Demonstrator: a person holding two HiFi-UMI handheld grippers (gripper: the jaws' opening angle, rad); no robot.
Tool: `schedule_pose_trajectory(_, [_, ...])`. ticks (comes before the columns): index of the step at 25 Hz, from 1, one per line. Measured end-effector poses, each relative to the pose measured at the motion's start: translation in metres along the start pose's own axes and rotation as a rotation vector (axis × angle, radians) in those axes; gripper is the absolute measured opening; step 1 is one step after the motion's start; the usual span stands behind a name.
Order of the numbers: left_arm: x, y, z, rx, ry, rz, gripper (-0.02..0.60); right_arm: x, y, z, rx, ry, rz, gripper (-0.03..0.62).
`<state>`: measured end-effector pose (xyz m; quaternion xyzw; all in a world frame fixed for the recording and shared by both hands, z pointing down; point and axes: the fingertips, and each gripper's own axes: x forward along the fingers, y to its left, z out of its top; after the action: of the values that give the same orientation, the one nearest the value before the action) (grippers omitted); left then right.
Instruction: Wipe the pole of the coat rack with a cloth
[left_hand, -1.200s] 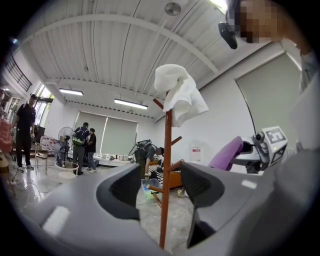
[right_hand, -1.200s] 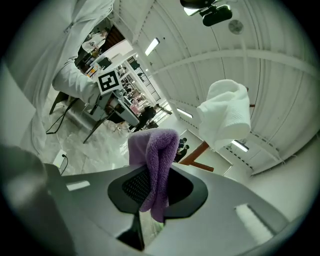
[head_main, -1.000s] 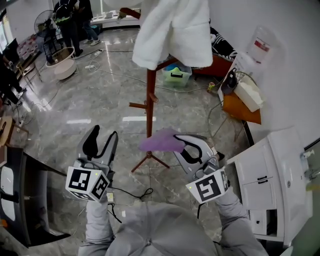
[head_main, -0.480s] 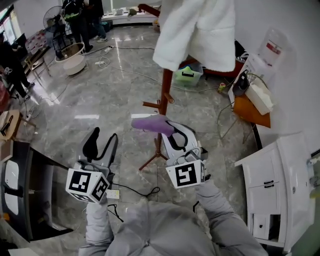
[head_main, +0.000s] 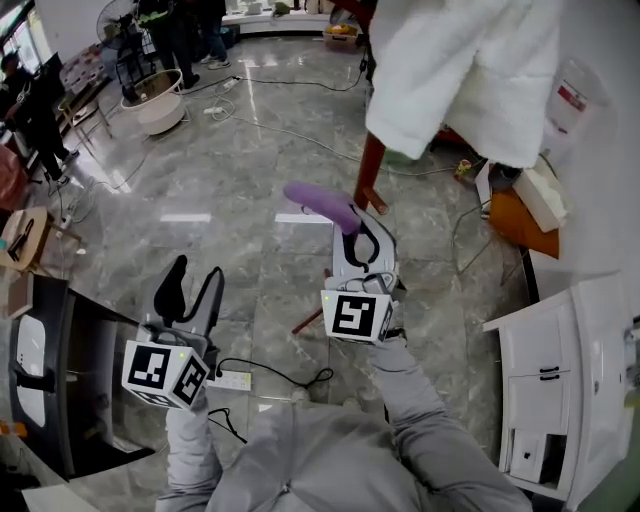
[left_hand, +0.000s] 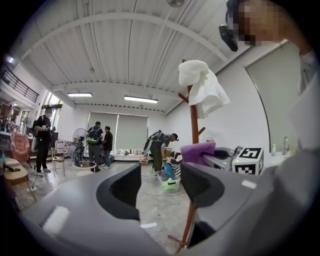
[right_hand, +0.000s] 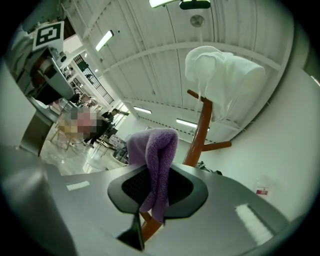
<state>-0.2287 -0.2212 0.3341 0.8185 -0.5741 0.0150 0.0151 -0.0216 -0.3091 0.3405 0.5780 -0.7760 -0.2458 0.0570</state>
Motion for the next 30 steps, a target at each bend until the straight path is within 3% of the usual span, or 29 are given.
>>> schedule_pose_trajectory(10, [0.027, 0.018, -0.011, -0.002, 0.019, -0.059, 0.267, 0.036, 0.007, -0.047, -0.071, 0.12, -0.076, 0.054])
schedule_pose_trajectory(16, [0.045, 0.011, -0.018, -0.013, 0.037, -0.099, 0.267, 0.034, 0.018, -0.085, -0.09, 0.209, -0.034, 0.054])
schedule_pose_trajectory(30, [0.056, -0.003, -0.018, -0.012, 0.034, -0.123, 0.267, 0.016, 0.05, -0.094, 0.009, 0.235, 0.086, 0.054])
